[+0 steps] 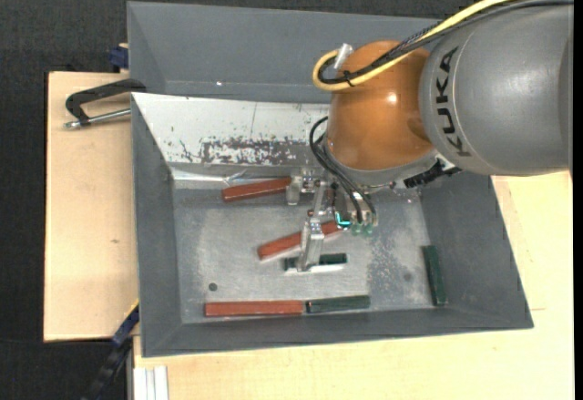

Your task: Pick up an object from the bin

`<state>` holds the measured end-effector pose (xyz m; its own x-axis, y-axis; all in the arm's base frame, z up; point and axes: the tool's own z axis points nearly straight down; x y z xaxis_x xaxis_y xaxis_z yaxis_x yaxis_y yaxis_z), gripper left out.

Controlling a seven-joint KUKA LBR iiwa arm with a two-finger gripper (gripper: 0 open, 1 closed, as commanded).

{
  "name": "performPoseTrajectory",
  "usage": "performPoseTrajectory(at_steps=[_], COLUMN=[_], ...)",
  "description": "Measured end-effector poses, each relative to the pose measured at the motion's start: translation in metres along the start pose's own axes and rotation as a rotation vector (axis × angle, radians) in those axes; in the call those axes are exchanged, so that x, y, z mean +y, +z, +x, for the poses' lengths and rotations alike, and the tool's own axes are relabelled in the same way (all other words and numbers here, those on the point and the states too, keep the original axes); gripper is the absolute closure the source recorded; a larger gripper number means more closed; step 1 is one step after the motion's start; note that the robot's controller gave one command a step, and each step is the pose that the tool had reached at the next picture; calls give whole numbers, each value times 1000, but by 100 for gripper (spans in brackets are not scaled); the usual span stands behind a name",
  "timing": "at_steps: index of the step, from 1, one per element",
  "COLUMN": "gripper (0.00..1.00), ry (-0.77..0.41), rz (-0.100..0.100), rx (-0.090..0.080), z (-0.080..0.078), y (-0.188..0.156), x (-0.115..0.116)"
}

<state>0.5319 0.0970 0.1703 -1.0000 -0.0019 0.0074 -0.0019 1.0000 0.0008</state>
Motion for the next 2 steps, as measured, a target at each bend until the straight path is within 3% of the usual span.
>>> performPoseTrajectory(at_steps=[1,2], gripper=[0,100], ry=[1,-331], rz=[-1,0], rx=[-8,-12], z=[-2,-29], y=[-4,92], x=[0,-48])
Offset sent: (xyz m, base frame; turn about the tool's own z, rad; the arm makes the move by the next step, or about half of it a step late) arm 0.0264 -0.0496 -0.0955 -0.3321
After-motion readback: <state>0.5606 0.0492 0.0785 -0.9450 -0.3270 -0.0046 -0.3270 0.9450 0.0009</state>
